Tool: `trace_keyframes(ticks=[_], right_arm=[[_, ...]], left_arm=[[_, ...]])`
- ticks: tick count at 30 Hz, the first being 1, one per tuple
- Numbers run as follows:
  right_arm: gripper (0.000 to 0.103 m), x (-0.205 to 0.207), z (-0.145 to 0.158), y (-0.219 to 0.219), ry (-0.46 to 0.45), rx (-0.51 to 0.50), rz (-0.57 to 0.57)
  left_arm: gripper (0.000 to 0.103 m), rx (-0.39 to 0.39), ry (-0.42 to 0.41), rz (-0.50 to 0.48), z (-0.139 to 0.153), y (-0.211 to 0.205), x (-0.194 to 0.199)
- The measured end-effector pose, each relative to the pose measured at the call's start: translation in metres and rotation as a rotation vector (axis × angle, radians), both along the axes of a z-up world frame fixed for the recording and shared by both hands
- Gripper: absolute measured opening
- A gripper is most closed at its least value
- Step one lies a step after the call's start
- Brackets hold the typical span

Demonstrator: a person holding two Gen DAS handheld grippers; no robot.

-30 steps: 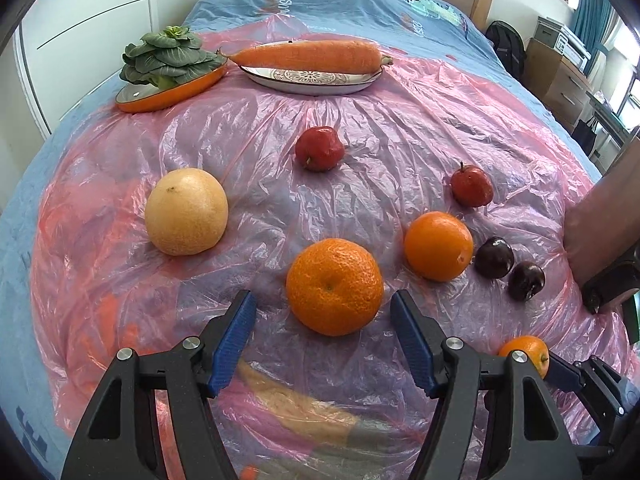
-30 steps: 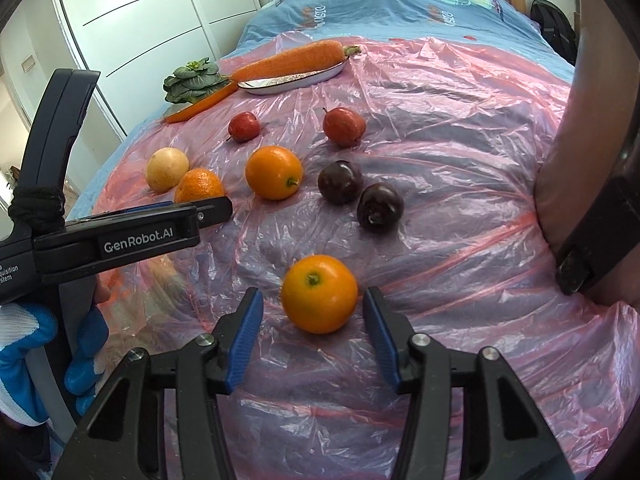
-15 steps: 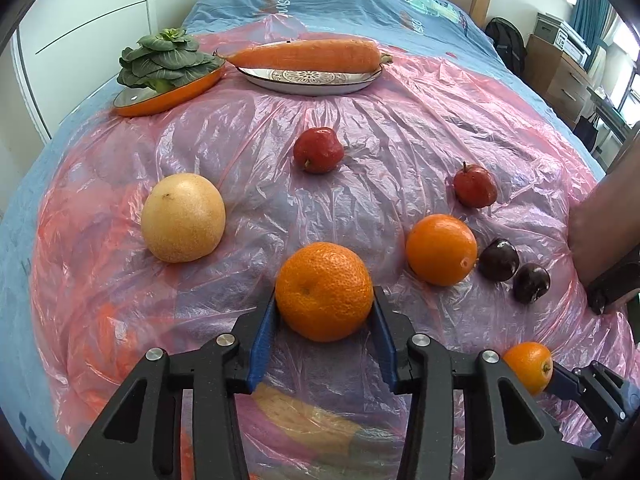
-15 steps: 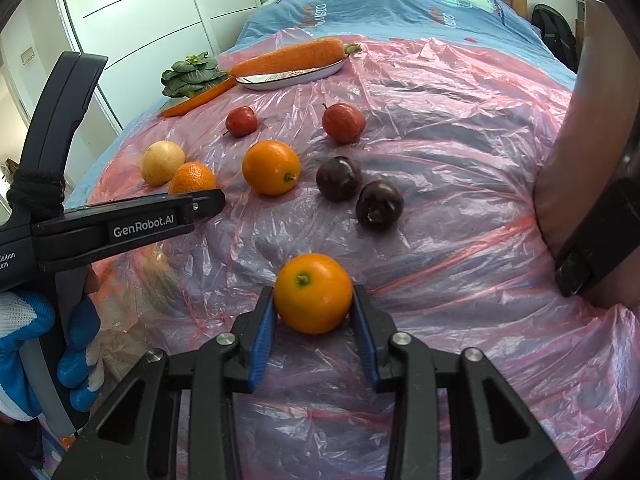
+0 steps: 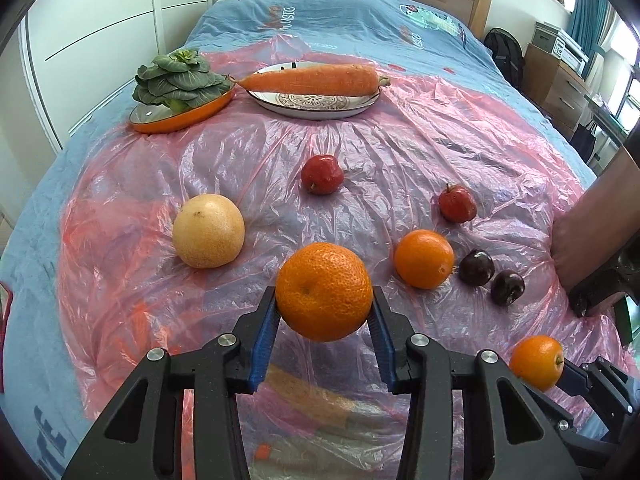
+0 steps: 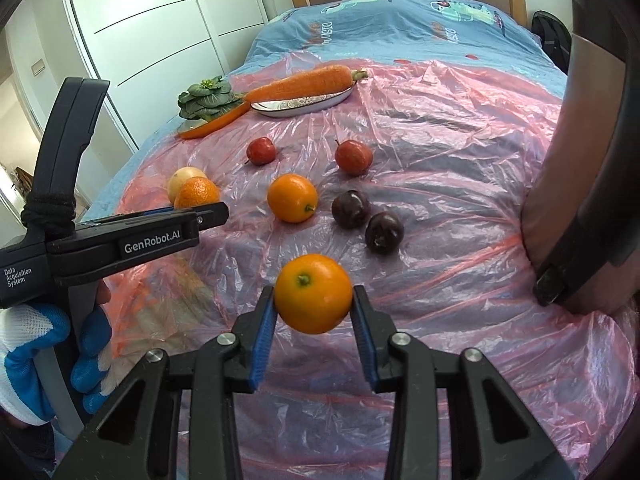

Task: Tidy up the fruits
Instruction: 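Carry the tangerine and orange over the green tray with both tools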

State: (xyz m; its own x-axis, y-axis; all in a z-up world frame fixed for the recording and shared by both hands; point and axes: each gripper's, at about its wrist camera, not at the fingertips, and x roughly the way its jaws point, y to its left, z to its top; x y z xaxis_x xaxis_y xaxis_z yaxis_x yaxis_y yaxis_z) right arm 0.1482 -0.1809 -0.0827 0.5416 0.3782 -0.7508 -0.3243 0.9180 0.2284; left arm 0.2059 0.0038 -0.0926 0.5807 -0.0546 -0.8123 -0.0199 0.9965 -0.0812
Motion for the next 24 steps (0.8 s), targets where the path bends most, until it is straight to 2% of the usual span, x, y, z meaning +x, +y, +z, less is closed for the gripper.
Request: trace_keyframes(ticks=[13,24], right_arm=[[0.057,-0.04,0.039,-0.04,-0.038,0.012,-0.058],[0.057,-0.082,0.057,-0.111,-0.053,0.006,-0.186]], left_arm=[[0.038,-0.027,-0.021,-0.071,0.038,-0.03,-0.053],[0.038,-0.061,-0.015,-0.216,0.062,-0.09,-0.104]])
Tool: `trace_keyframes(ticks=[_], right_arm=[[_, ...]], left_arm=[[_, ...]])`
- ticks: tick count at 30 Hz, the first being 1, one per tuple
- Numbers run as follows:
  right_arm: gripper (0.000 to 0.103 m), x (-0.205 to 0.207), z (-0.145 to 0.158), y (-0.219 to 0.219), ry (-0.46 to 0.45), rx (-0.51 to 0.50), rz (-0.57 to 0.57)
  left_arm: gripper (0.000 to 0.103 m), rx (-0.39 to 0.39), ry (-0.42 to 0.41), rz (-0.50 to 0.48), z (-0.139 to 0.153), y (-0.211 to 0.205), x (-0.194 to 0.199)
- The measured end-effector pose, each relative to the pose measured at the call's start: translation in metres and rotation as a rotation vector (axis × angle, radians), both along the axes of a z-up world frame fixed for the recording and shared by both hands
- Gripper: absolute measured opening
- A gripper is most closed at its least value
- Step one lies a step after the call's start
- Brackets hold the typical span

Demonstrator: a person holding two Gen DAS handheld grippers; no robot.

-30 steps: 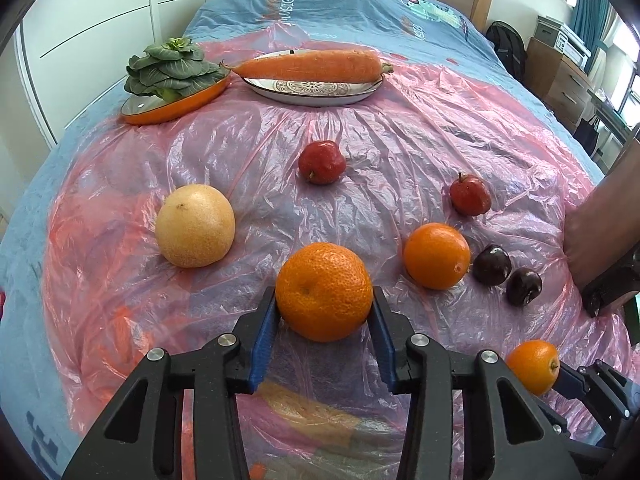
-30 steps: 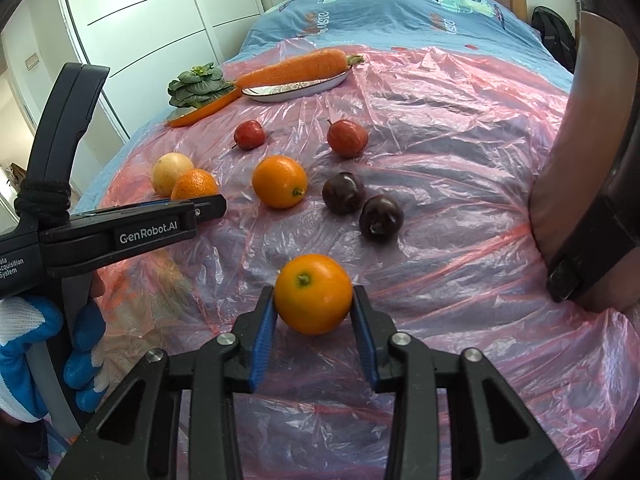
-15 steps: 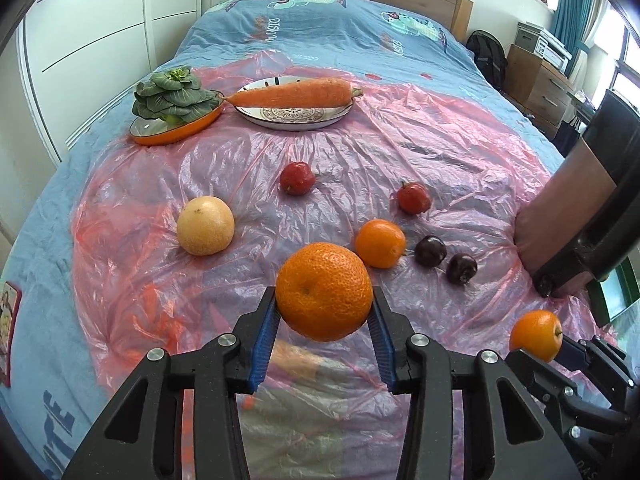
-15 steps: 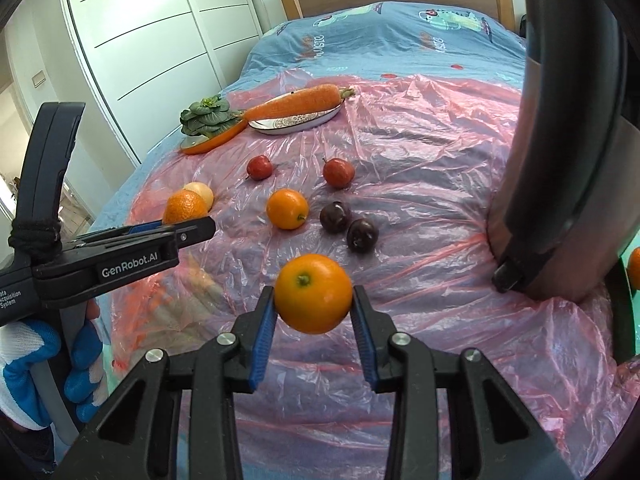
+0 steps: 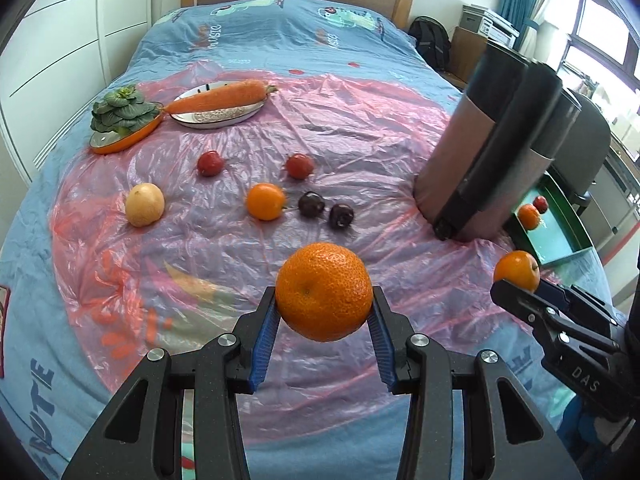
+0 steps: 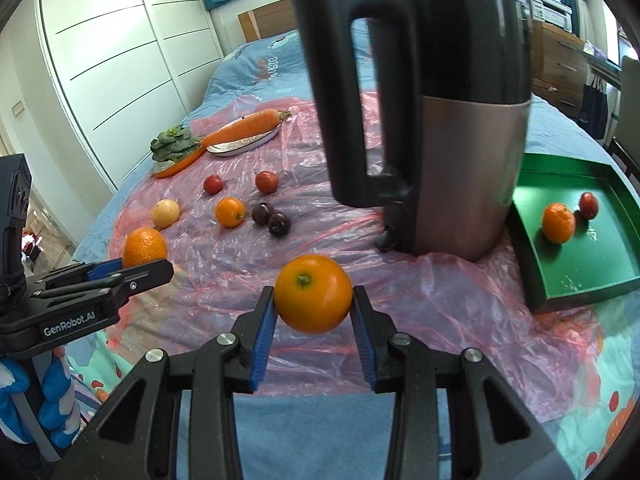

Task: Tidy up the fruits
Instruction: 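Carry the tangerine and orange over the green tray with both tools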

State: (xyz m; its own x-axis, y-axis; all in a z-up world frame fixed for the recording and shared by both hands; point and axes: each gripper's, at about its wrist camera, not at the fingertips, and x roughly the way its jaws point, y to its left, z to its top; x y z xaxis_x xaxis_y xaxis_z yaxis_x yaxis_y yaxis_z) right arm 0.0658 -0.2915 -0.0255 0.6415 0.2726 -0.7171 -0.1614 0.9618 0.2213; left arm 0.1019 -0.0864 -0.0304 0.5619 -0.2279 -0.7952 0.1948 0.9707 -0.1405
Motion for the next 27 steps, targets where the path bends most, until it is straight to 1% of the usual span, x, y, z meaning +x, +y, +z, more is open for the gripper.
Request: trace_keyframes(ticks=[7,14,22,27], right_arm=[[0.057,-0.017,0.008,-0.058,-0.015,0.0,-0.114],[0.057,-0.024,0.013,-0.118,-0.035,0.002,-0.221],[0.057,-0.021,0.018,-0.18,-0.058,-0.009,-0.318],[0.057,-0.016,0.017,-0.215,-0.068,-0.015,-0.369]], left_arm=[[0.038,-0.007,-0.002,-0.127,0.012,-0.053,-0.022],[0.038,-0.013,-0.006,-0.258,0.024,-0.111,-0.037],[0.038,-0.013,-0.006,-0.393,0.03,-0.181,-0.043],[0.038,-0.022,-0.011,-0.451,0.032,-0.222,-0.036]])
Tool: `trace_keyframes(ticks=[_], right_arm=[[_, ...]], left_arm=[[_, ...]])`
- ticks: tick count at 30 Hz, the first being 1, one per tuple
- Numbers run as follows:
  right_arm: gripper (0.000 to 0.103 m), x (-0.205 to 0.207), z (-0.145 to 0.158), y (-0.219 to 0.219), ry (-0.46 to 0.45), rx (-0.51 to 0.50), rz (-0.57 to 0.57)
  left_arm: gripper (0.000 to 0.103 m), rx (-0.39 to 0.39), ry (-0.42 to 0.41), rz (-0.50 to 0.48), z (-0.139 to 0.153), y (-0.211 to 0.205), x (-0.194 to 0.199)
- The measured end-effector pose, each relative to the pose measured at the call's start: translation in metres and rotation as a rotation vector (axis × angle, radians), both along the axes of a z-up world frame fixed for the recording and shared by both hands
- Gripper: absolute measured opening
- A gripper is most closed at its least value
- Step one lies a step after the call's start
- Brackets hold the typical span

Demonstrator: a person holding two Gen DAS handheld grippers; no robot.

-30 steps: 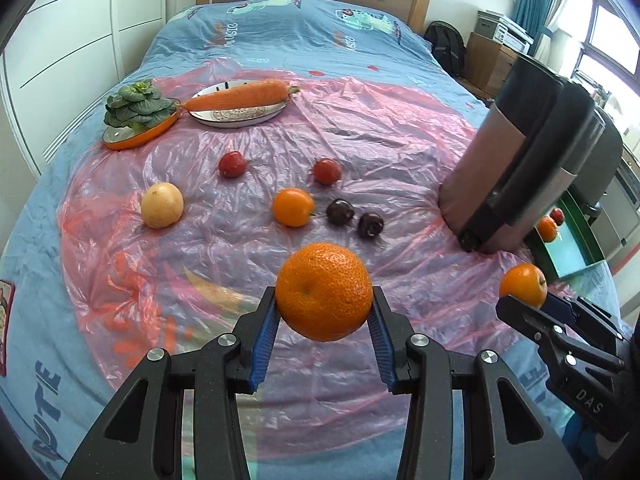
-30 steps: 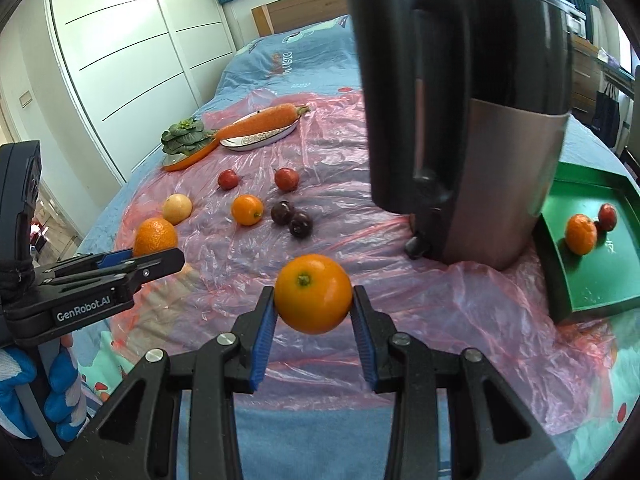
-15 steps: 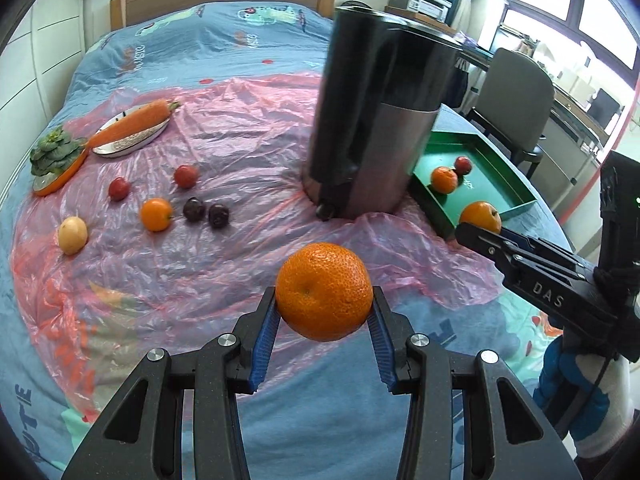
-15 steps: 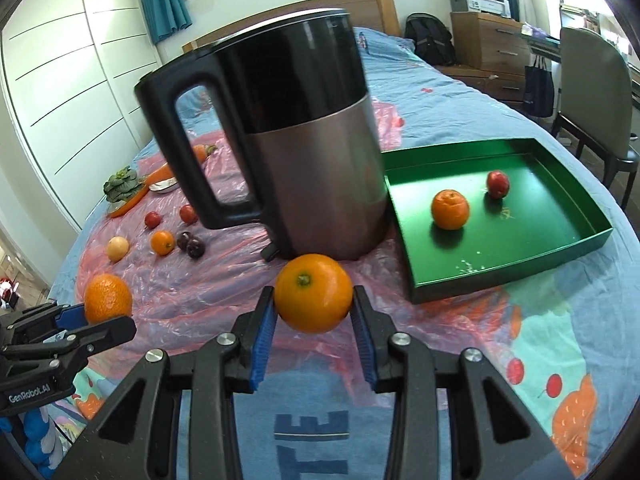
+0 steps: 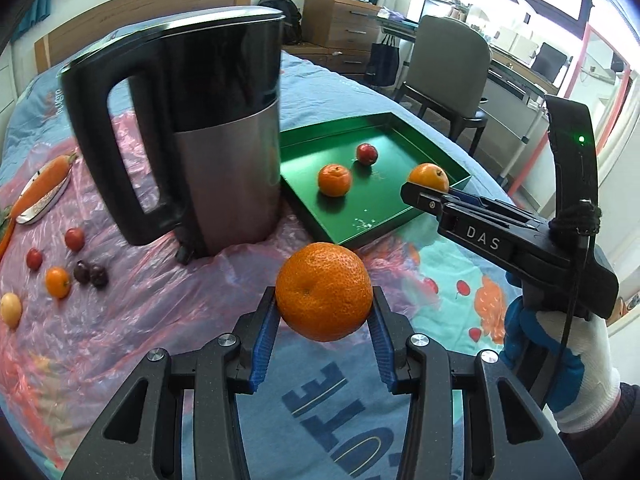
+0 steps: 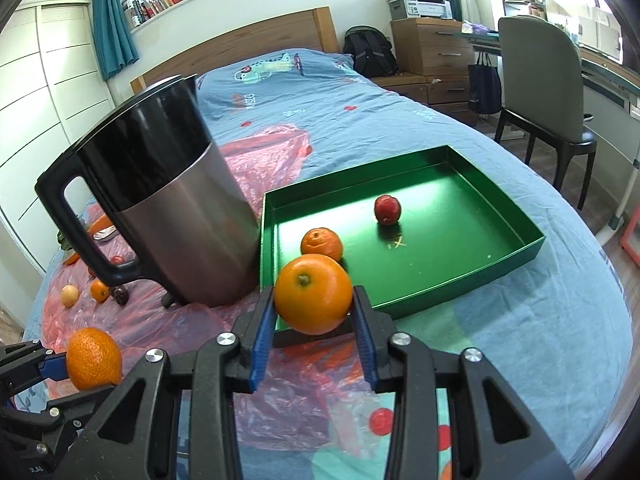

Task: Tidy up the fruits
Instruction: 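Carry the tangerine and orange over the green tray with both tools, then open the left tool on the tangerine while the right tool releases the orange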

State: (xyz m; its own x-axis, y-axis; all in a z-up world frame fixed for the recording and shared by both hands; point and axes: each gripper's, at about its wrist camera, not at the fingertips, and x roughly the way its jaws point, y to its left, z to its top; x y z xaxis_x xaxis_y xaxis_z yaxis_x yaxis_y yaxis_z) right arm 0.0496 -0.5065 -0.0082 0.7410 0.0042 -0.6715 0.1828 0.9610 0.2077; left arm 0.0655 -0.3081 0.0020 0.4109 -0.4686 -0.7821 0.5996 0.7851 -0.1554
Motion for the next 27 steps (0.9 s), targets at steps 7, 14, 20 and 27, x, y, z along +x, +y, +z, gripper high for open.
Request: trace_keyframes(ticks=[7,14,20,27], right_arm=[[0.057,0.017,-0.005,-0.04,-0.004,-0.019,-0.044],[0.057,0.046,-0.018,-0.08,0.005,-0.045,-0.086],[0.057,0.067,-0.036,-0.108,0.034,-0.067,-0.109],[0.057,0.09,-0.057,-0.132,0.082,-0.116,-0.116]], left_arm=[[0.038,-0.016,-0.001,-0.048,0.001,-0.052,0.021],[0.038,0.005,-0.003,-0.084,-0.011,-0.105,0.057],[0.038,0.047,-0.017,-0.126,-0.027,-0.147,0.081],[0.038,0.096,0.003,-0.177,-0.057,-0.181,0.092]])
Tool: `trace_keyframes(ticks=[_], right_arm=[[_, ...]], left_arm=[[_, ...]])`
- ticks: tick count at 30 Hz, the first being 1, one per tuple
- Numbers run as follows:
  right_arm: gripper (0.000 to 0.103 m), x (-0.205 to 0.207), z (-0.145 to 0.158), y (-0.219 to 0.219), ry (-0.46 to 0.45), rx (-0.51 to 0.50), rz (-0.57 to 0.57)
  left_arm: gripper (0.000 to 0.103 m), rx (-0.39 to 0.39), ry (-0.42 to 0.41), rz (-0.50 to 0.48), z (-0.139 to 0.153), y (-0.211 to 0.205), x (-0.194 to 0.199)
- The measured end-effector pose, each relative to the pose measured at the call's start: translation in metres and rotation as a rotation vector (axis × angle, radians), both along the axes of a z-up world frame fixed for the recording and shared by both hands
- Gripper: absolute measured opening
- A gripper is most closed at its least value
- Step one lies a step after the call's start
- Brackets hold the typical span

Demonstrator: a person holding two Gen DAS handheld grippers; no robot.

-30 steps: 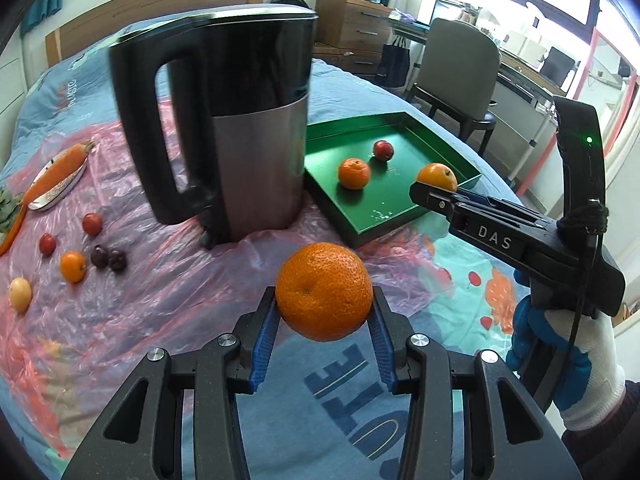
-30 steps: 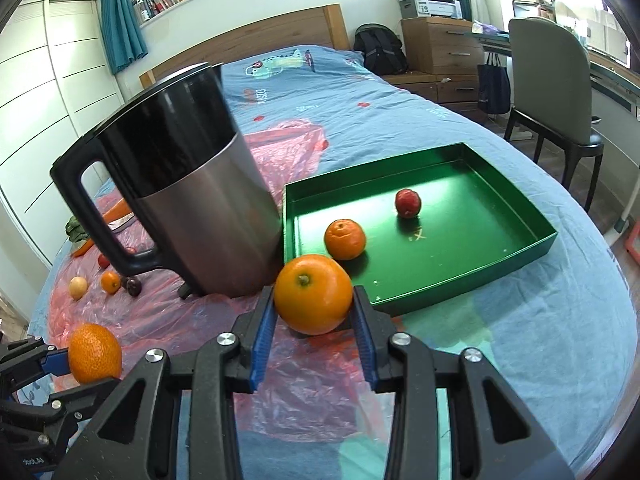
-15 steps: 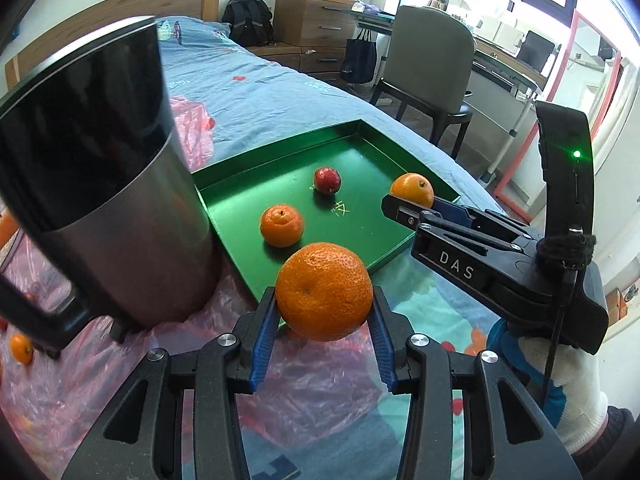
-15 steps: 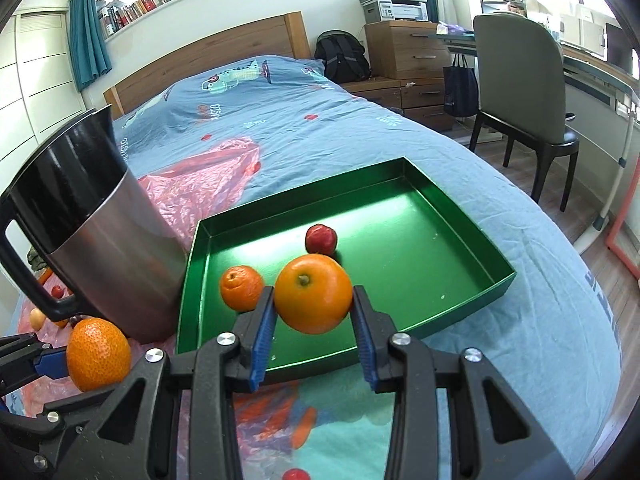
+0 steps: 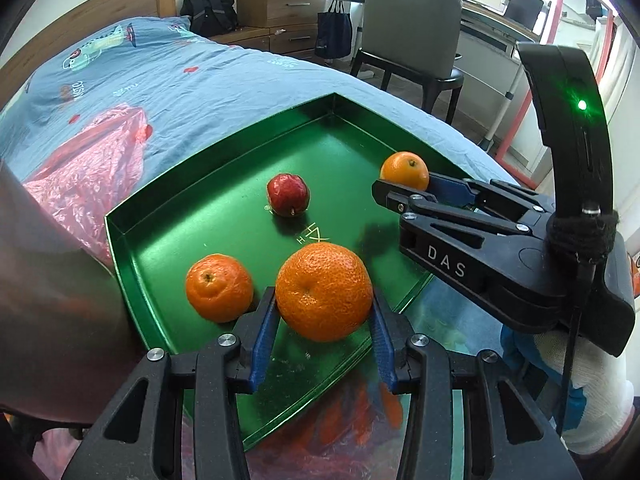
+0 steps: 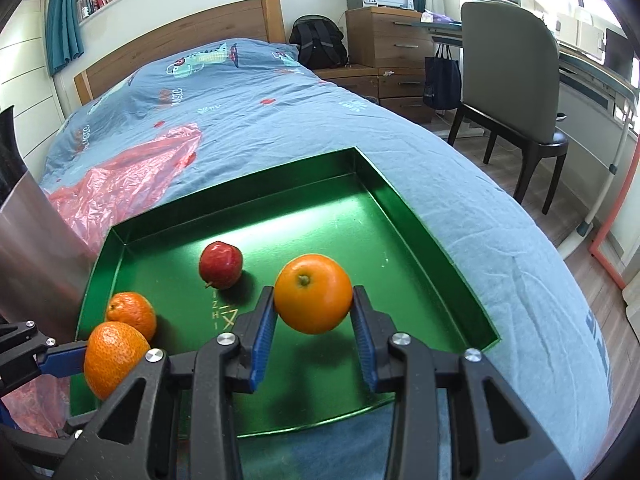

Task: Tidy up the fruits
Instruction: 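Open the left tool on the tangerine while the right tool releases the orange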

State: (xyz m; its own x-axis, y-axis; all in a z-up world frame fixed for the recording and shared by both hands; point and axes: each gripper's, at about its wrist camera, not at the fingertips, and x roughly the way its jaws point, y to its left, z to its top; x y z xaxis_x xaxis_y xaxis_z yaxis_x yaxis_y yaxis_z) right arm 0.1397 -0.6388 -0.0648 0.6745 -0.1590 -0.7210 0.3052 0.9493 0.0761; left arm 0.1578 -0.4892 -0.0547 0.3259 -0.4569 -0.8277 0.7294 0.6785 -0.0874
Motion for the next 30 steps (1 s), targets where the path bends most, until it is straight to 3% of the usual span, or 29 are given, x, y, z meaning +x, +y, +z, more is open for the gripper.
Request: trace_keyframes(ticks=[13,26,27,29,30], right_arm=[[0.057,0.024,-0.025,-0.009,0.05,-0.036,0.016],[0.059,0.025,-0.022,-0.007,0.062,-0.052,0.01],[0.062,0.025,-0.02,-0.006,0.061,-0.055,0.009],[0.078,0.024,-0.014,-0.005,0.055,-0.058,0.008],[0.08,0.023,-0.011,-0.004,0.049,-0.059,0.008]], left_arm=[[0.038,0.036,0.03,0.006,-0.032,-0.018,0.02],[0.043,0.035,0.021,0.01,-0.023,-0.016,0.021],[0.044,0.033,0.015,0.01,-0.021,-0.015,0.02],[0.047,0.03,0.005,0.006,-0.015,-0.013,0.017],[0.047,0.029,-0.001,0.004,-0.012,-0.012,0.015]])
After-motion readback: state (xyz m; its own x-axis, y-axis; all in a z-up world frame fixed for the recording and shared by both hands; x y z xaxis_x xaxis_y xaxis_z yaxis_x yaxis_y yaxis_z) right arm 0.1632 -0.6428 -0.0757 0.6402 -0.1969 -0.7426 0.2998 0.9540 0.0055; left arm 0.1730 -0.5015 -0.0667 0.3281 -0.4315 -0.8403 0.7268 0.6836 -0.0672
